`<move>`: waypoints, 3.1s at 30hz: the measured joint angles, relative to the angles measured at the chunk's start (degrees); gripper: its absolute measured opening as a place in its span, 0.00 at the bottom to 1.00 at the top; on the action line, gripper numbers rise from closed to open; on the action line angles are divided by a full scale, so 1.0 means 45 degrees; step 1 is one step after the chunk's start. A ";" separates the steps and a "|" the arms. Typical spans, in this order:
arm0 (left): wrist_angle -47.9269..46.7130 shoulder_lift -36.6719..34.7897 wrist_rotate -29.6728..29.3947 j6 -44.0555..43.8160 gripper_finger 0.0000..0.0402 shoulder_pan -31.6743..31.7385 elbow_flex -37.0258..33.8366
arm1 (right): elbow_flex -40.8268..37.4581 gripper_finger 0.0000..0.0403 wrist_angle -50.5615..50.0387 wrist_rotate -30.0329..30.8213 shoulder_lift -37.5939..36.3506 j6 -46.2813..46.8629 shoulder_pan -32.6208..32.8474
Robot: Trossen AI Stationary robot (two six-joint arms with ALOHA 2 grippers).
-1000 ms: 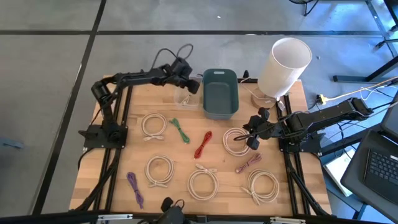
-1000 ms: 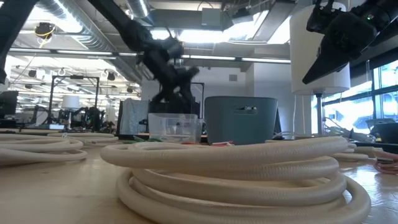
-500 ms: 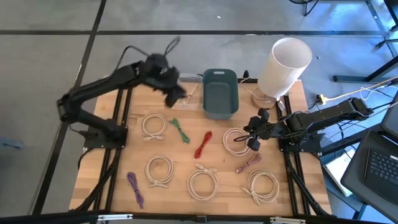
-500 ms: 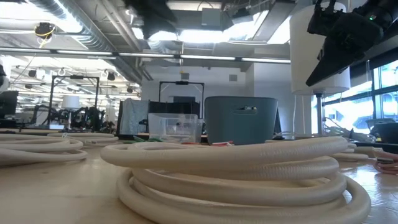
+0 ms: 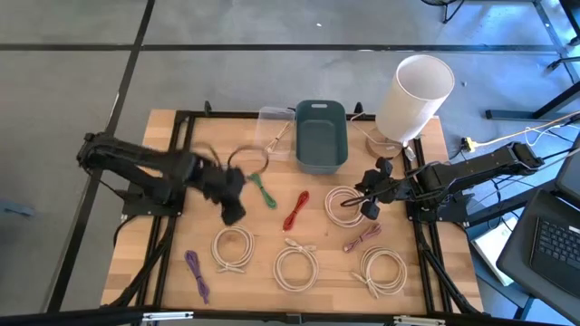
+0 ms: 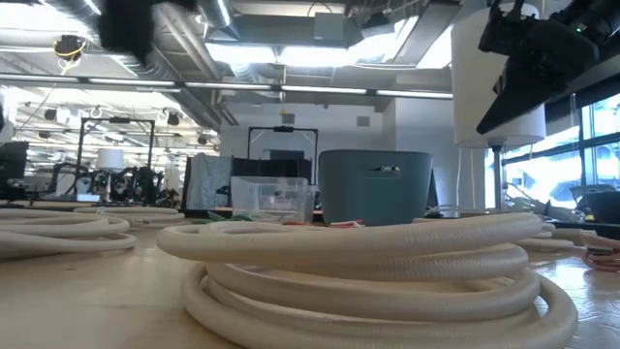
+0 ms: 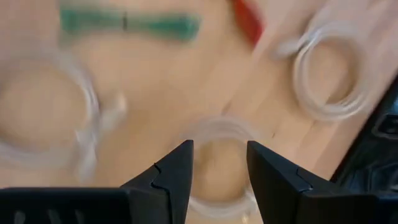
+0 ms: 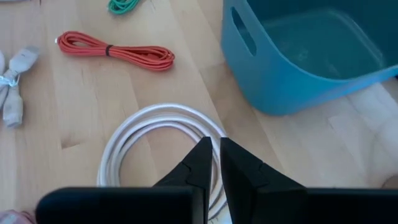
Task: Pick and place USB-C Cables
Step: Put the purple USB cable into the transparent bin
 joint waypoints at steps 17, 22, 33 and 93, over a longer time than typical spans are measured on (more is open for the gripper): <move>0.3082 0.1861 -0.2817 -1.7419 0.36 -0.7862 -0.3352 | 0.0000 0.09 0.0040 -0.0672 -0.0002 -0.0563 0.0000; 0.5462 0.3011 -0.1397 -1.7484 0.36 -0.7384 -0.3356 | 0.0000 0.09 0.0100 -0.0684 0.0001 -0.1025 0.0000; 0.2210 0.3804 0.0679 -1.7765 0.21 -0.6883 -0.0547 | 0.0000 0.09 0.0439 -0.0674 0.0002 -0.1809 0.0000; -0.4157 0.6795 0.0313 -1.7692 0.01 -0.9125 0.4546 | -0.1187 0.09 0.6559 -0.3996 0.0142 -0.0857 0.3942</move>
